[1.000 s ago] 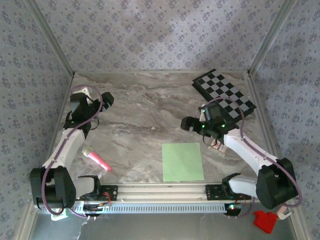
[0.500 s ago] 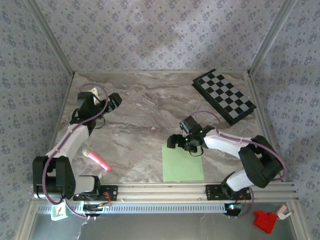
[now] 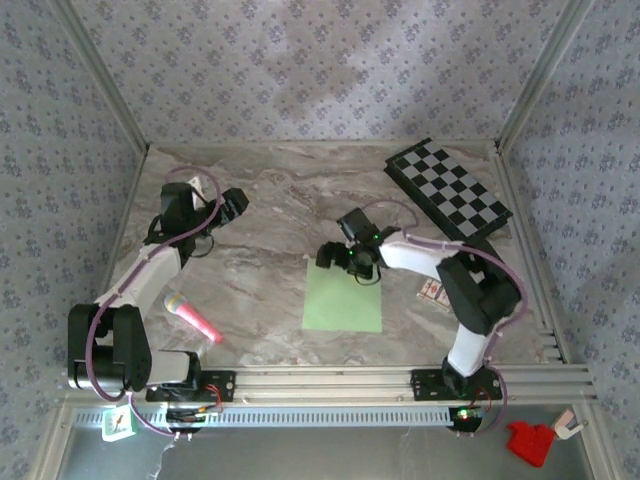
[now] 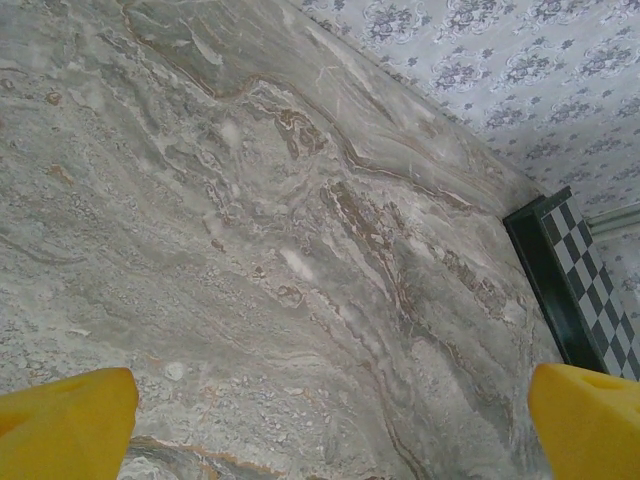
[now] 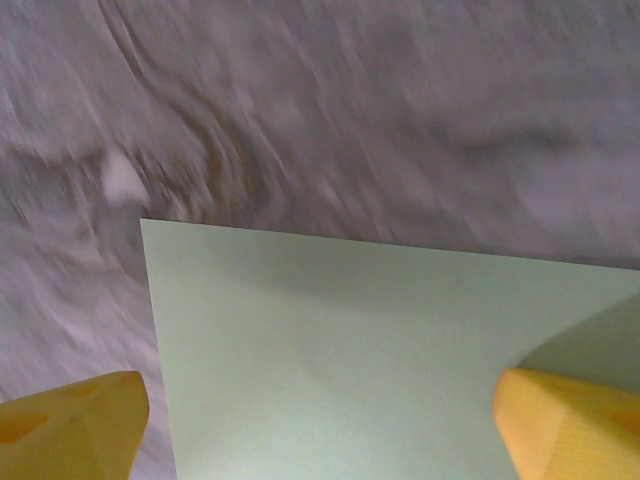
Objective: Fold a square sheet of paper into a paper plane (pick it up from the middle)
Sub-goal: Move the square sheet of paper to the center of the table, then first fold the square sheet of paper in half at the center of the table.
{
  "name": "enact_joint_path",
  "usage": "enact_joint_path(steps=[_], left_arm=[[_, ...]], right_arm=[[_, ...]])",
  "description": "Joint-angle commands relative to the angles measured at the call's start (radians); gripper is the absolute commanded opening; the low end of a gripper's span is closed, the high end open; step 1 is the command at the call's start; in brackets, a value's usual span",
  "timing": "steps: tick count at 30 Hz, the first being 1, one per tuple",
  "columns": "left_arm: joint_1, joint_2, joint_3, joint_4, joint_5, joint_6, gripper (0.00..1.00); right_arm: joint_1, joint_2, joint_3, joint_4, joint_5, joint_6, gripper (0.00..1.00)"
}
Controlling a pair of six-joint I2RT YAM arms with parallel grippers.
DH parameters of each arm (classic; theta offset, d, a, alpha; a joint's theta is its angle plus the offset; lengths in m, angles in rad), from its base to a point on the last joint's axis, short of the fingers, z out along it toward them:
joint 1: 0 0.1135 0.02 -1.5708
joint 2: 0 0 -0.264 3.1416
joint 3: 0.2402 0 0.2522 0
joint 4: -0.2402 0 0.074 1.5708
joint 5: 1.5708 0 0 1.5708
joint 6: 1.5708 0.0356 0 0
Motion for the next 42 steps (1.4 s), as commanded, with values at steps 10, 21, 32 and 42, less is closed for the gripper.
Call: enact_joint_path(steps=[10,21,32,42], left_arm=[[-0.055,0.054,0.122,-0.275,0.005,0.084,1.00],[-0.351,0.250,0.325,-0.572,-0.228,0.144,1.00],[-0.631,0.584,0.646,-0.803,-0.376,0.049,0.98],[-0.707,0.791,0.872,-0.937,-0.401,0.052,0.95]], right_arm=[[-0.007,0.204,0.351,-0.045,0.031,0.097,0.88],[-0.149,-0.219,0.023,0.005,0.121,-0.074,1.00],[-0.306,-0.404,-0.171,-0.025,0.219,-0.144,1.00],[-0.372,-0.421,-0.236,0.009,0.176,-0.127,1.00]])
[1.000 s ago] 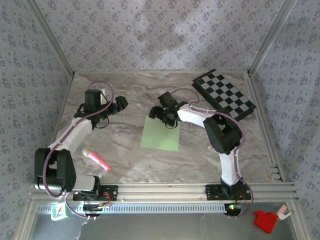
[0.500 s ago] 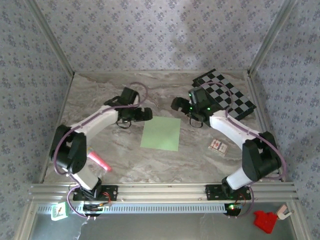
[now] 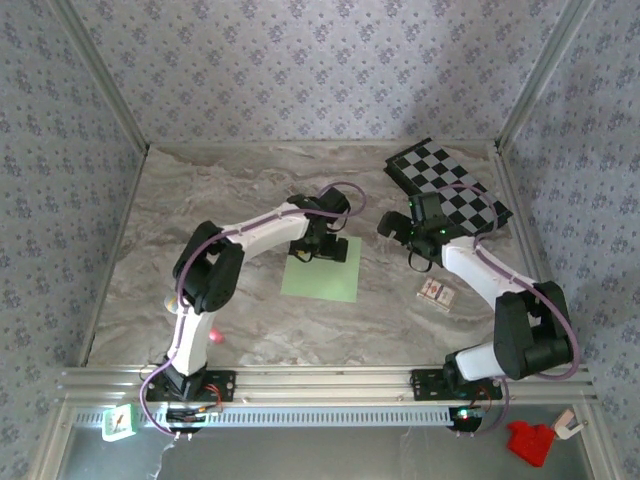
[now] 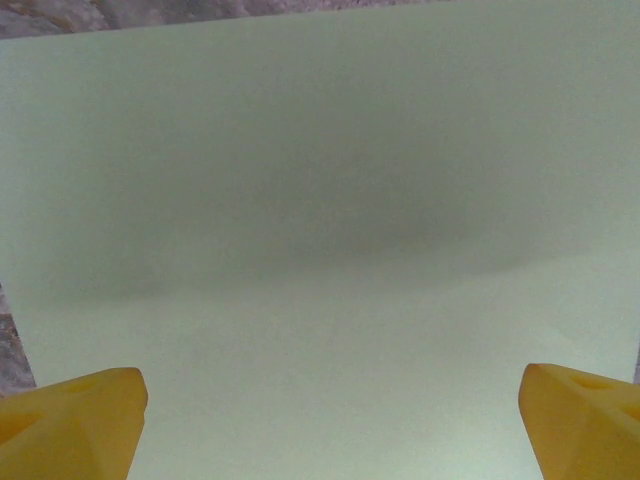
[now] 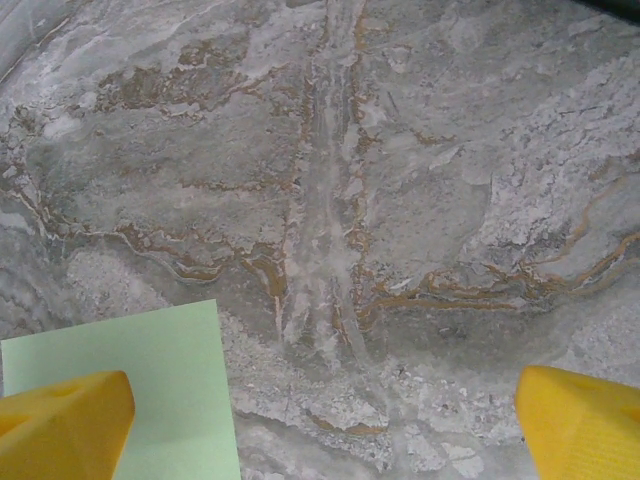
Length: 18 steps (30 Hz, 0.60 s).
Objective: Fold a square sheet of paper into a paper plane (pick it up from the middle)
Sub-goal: First fold the square sheet of paper in half at the center of the table.
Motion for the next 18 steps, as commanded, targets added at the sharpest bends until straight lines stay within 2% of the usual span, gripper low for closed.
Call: enact_joint_path(steps=[1,8,18], left_arm=[[-0.014,0.043,0.076,-0.090,-0.023,-0.009,0.95],[-0.030,0.115,0.137,-0.136,-0.041,0.001,0.94],[-0.029,0.146,0.102,-0.135,-0.042,0.007,0.93]], right_arm=[[-0.013,-0.022,-0.022,0.009,-0.012,-0.003,1.00],[-0.028,-0.020,-0.042,0.025,-0.029,0.010,1.00],[-0.032,-0.016,-0.049,0.035,-0.047,0.017,1.00]])
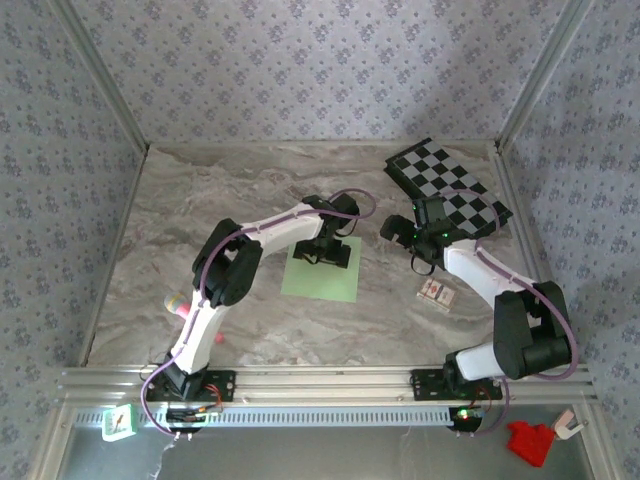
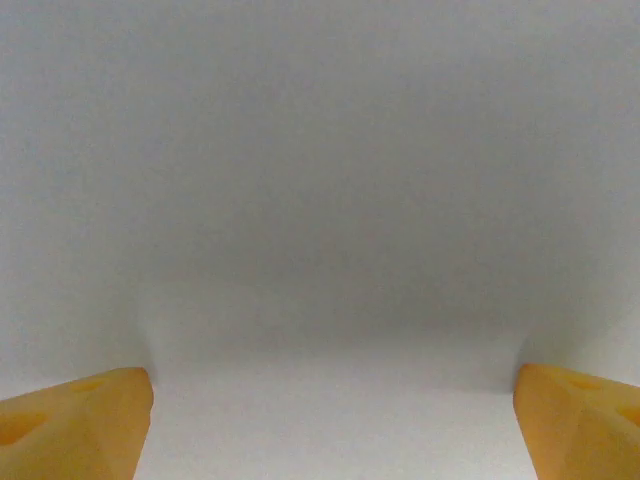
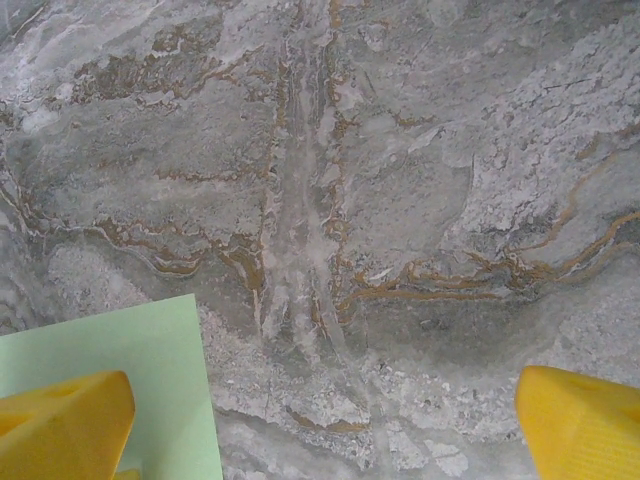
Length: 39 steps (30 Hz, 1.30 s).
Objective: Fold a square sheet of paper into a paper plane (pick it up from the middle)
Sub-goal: First fold the square sheet of paper in half at the center of the table.
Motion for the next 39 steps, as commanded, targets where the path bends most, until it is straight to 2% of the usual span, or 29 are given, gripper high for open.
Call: enact_joint_path(steps=[1,24,30,34,39], left_arm=[[-0.004,0.027,-0.006,-0.038,-0.016,0.006,0.93],[-0.005,0.038,-0.065,0.019,0.016,-0.017,0.83],[-0.003,-0.004,-0.070,0.032,0.017,-0.025,0.79],[0.005,-0.090,-0.095,0.084,0.061,-0.022,0.64],[0.055,-0.224,-0.175,0.234,0.267,-0.020,0.42]], right_arm=[[-0.007,-0.013,-0.013,0.007,-0.013,0.016,1.00],[-0.008,-0.005,-0.007,0.005,-0.015,0.036,1.00],[-0.010,-0.006,-0.006,0.002,-0.016,0.039,1.00],[-0.015,-0.014,-0.005,0.009,-0.019,0.048,1.00],[-0.037,-0.058,-0.034,0.075,-0.063,0.048,1.00]])
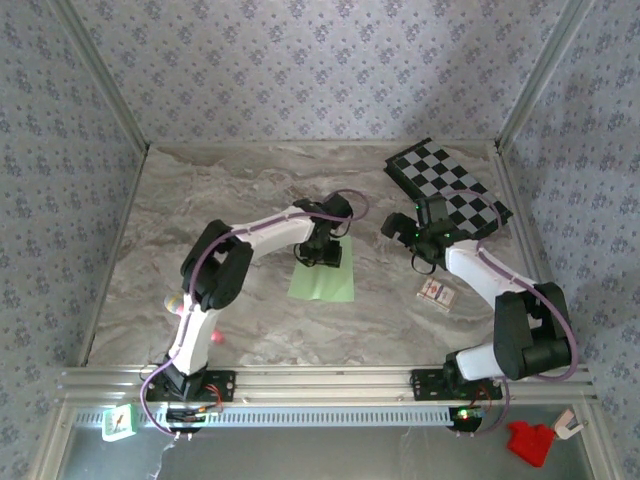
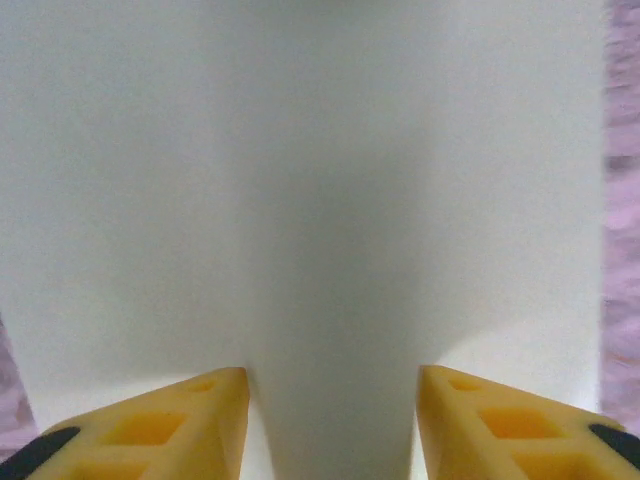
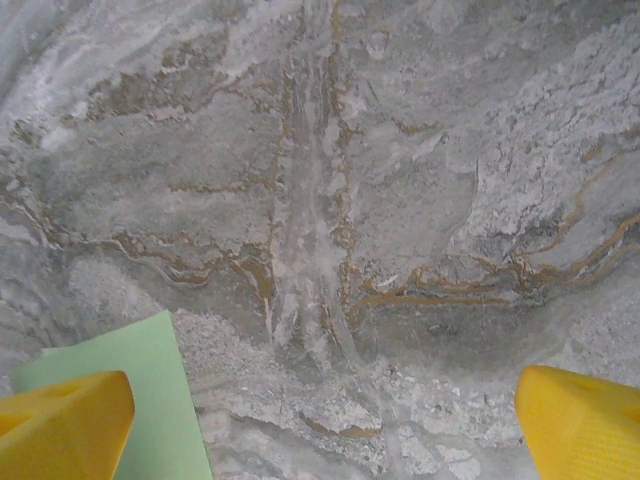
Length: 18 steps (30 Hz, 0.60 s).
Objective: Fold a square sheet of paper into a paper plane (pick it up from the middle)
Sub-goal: First fold the square sheet of paper in half at the center of the table.
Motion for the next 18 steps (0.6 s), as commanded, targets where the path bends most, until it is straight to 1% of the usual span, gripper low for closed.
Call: enact_joint_path(steps=[1,4,5,8,10,12,14,18], left_arm=[[0.049,-0.141,-0.055,0.156,0.196,-0.016,0.39],[0.097,-0.226,-0.150,0.327,0.356,-0.077,0.33],[0.114,-0.247,-0.181,0.394,0.409,-0.102,0.33],[0.152,-0.284,-0.263,0.572,0.519,-0.187,0.33],[0.169,-0.282,-0.303,0.654,0.555,-0.230,0.33],[0.182,-0.259,-0.332,0.699,0.575,-0.255,0.32],[0.190,-0.235,-0.347,0.708,0.569,-0.251,0.32],[0.197,-0.190,-0.373,0.712,0.536,-0.241,0.30]], right_arm=[[-0.021,-0.055,-0.031,0.064,-0.052,0.017,1.00],[-0.029,-0.084,-0.051,0.126,-0.114,0.017,1.00],[-0.032,-0.090,-0.057,0.146,-0.138,0.017,1.00],[-0.032,-0.088,-0.063,0.198,-0.227,0.014,1.00],[-0.027,-0.073,-0.065,0.234,-0.290,0.014,0.98],[-0.013,-0.047,-0.062,0.268,-0.355,0.016,0.95],[0.007,-0.016,-0.050,0.280,-0.397,0.014,0.90],[0.066,0.054,-0.025,0.270,-0.430,-0.001,0.78]])
